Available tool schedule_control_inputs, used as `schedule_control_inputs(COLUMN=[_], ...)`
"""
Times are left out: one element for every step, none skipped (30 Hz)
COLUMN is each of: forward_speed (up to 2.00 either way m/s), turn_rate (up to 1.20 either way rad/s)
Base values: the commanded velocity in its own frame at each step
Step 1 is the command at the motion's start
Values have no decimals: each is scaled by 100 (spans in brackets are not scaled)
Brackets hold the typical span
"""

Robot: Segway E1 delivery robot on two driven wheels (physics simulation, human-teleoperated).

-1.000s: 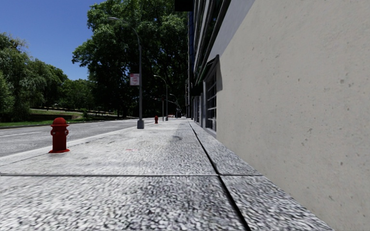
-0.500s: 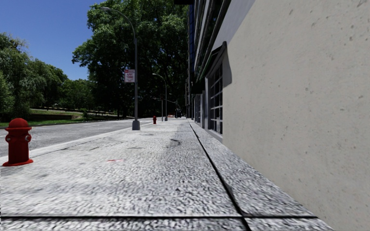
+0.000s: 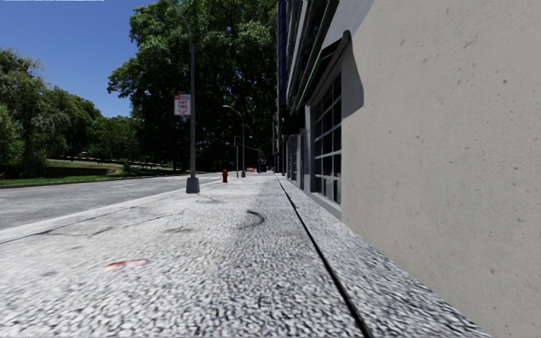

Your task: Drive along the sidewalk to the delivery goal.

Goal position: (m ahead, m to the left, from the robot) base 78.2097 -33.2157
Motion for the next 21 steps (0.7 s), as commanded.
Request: schedule_control_inputs(forward_speed=[200,200,200,200,200,200,200,200,200,200,200,200,200,200,200,200,200,200,200,200,200], turn_rate=[25,21,0,0,0,0,0,0,0,0,0,0,0,0,0,0,0,0,0,0,0])
